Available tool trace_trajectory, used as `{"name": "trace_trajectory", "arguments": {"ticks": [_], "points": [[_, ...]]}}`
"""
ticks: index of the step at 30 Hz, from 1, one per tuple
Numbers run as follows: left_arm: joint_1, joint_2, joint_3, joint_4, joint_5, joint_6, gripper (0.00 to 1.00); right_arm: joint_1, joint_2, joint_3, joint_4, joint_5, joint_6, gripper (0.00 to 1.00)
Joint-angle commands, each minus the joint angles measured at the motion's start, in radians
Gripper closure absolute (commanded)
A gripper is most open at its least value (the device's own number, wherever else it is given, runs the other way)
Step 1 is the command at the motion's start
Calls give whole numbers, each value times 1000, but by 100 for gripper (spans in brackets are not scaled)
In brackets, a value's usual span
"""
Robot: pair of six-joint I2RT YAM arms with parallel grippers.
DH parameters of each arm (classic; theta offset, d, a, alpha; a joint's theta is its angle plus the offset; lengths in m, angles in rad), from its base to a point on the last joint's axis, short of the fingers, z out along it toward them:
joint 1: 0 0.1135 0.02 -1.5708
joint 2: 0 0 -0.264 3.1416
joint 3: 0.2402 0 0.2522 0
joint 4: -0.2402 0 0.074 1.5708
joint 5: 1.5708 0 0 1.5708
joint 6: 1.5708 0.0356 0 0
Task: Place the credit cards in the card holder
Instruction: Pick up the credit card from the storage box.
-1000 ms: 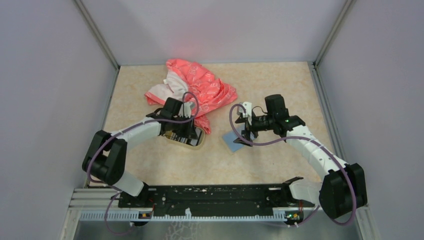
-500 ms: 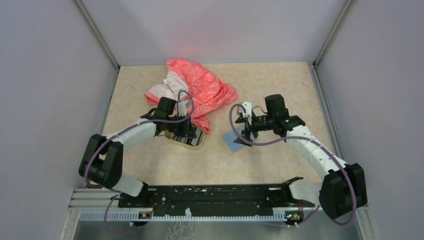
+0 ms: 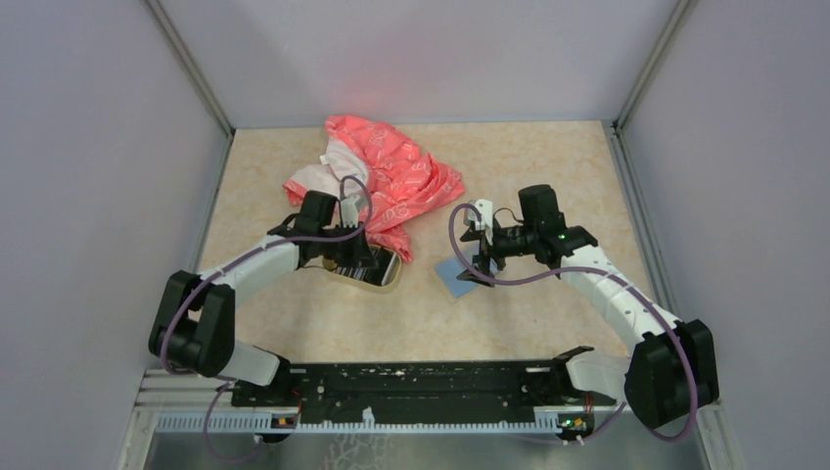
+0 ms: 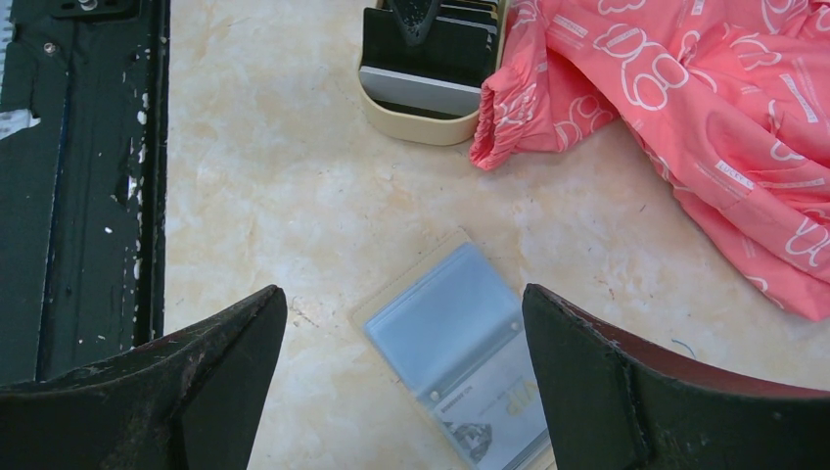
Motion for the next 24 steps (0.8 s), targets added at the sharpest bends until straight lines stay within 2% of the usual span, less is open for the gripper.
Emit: {"name": "trace_trajectory", "arguments": {"ticks": [1,6,9,11,13,16,19,21,24], "points": [[7,-38,-10,23,-23,-2,99,-6,-22,10,10,-37,-22,10],[6,-155,-20,10,-140,-10,100,-6,-22,10,7,-41,-25,10],[7,-246,-41,22,-158,-8,100,-6,-22,9,1,-48,-39,10],[7,-308,-66,57,-110,-3,100,-6,-25,4,-6,-70,-60,10],[6,-365,-108,141,6,-22,100,-6,-32,-7,-13,-106,-90,10],[6,-449,-223,374,157,-120,100,-6,-48,-34,-7,-159,-124,11],[-7,-515,-378,726,255,-307,100,-6,-59,-57,-3,-216,-154,11],[-38,-546,-465,925,243,-394,100,-5,-63,-63,2,-239,-150,11],[-122,-583,-536,1064,145,-412,100,-6,-63,-62,9,-264,-133,12]]}}
